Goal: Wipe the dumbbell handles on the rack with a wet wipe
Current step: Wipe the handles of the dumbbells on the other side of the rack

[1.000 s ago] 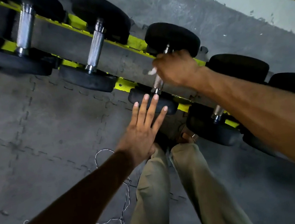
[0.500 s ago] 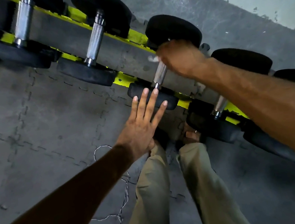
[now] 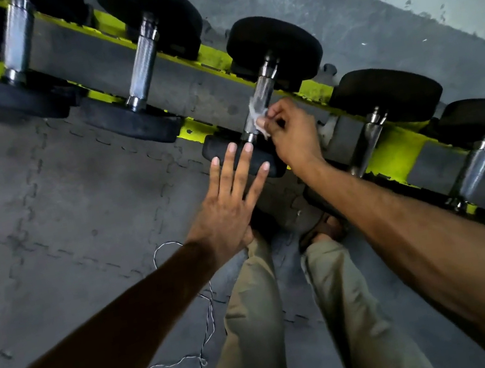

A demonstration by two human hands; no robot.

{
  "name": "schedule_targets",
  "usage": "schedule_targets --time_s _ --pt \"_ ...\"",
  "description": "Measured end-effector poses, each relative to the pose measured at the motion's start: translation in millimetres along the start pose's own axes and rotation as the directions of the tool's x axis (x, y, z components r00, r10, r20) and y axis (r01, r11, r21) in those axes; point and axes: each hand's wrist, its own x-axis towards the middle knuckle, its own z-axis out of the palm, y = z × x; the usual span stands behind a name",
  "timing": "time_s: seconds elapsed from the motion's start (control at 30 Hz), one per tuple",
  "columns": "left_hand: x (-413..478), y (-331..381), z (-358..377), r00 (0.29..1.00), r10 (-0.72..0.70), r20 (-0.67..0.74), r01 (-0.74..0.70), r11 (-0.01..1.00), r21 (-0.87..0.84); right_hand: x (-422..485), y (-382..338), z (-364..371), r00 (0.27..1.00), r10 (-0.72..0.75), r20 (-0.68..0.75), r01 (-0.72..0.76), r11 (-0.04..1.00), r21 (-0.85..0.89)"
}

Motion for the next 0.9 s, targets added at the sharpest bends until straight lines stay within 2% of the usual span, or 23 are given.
schedule_targets --time_s 0.13,0.2,0.27,0.33,0.37,0.4,0.43,0.47,0.57,0.6,0.7,0.8,0.9 --pt "0.2 -0.8 2.5 1.0 0.006 0.001 -0.006 1.0 0.007 31.5 8.5 7.2 0.988 0.126 -0.089 -0.103 0.97 0.222" --pt "-0.1 -0.9 5.5 1.0 -0.001 0.0 0.001 1.0 0.012 47.7 3.8 12.3 0.962 0.257 -0.09 -0.188 0.866 0.464" --pt "-1.0 0.0 6.0 1.0 -0.008 0.008 0.008 1.0 0.012 63.5 -5.3 16.5 0.9 0.431 0.061 -0.333 0.593 0.733" --pt "-1.4 1.1 6.1 1.0 -0.011 0.014 0.011 1.0 0.004 72.2 -13.0 17.7 0.818 0.496 0.293 -0.465 0.268 0.844" --pt "-1.1 1.2 6.2 1.0 -0.011 0.013 0.011 1.0 0.003 76.7 -15.7 17.1 0.79 0.492 0.365 -0.486 0.139 0.863" --pt "-0.9 0.9 5.8 1.0 -0.01 0.013 0.009 1.0 0.002 81.1 -13.4 18.8 0.781 0.478 0.401 -0.482 0.054 0.874" --pt "-0.5 0.5 5.7 1.0 -0.005 0.01 0.005 1.0 0.006 81.4 -10.5 20.1 0.783 0.468 0.41 -0.479 0.032 0.877" --pt "-0.4 -0.1 5.6 1.0 -0.004 0.006 0.004 1.0 0.014 78.2 -6.7 22.9 0.787 0.451 0.421 -0.501 0.067 0.863" --pt "-2.6 0.4 5.5 1.0 0.0 0.008 0.0 0.999 0.042 51.9 7.5 28.1 0.775 0.46 0.432 -0.616 0.401 0.678" --pt "-3.3 1.5 4.9 1.0 0.001 0.007 -0.002 0.999 0.042 44.2 12.6 26.9 0.769 0.476 0.427 -0.634 0.478 0.608" --pt "-2.1 1.9 1.9 1.0 -0.006 0.018 0.005 0.999 0.036 35.3 12.9 17.5 0.781 0.501 0.372 -0.624 0.611 0.488" --pt "-1.5 -2.8 -3.5 1.0 -0.005 0.027 0.004 1.0 0.013 25.8 11.3 17.3 0.828 0.444 0.342 -0.543 0.788 0.291" --pt "-2.0 -4.7 -6.8 1.0 -0.004 0.002 0.004 0.999 -0.036 4.4 14.7 14.0 0.888 0.373 0.268 -0.435 0.869 0.234"
